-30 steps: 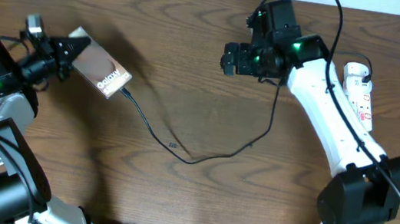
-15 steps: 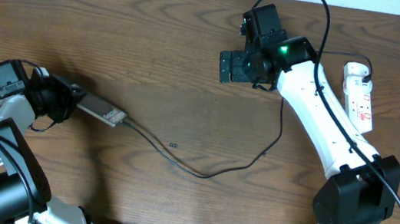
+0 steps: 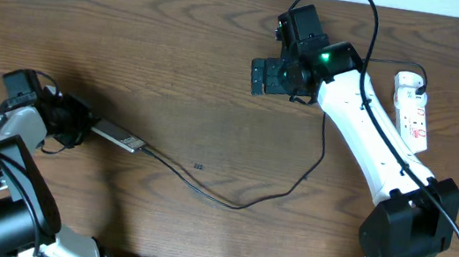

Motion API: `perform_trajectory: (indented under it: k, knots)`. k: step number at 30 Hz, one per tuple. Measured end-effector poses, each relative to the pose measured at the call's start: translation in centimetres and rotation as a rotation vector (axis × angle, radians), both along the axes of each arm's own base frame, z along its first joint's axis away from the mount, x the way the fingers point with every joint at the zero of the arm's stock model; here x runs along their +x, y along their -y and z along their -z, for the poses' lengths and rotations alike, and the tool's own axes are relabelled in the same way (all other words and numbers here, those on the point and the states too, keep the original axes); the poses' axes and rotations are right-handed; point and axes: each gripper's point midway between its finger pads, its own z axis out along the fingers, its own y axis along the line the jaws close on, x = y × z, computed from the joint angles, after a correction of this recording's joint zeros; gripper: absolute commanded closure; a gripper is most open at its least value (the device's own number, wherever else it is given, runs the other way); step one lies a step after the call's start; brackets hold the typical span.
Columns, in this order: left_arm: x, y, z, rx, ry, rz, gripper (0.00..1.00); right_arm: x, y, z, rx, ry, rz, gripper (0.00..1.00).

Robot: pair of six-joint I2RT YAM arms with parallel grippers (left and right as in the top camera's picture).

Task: Plug charger to phone and switch on socket
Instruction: 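Lower the phone with the left gripper onto the table at left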

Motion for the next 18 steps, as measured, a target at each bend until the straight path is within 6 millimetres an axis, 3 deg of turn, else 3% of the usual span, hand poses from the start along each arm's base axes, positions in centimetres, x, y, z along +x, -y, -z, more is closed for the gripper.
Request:
perform_trajectory:
  k: [13, 18]
  knots:
    - [-0.1, 1.7, 0.4, 0.018, -0.032, 0.049, 0.91, -0.1, 0.0, 0.0, -0.001, -0.004, 0.001, 0.01]
    - [-0.5, 1.4, 0.7, 0.039, -0.054, 0.047, 0.78, -0.1, 0.0, 0.0, -0.001, -0.004, 0.002, 0.01]
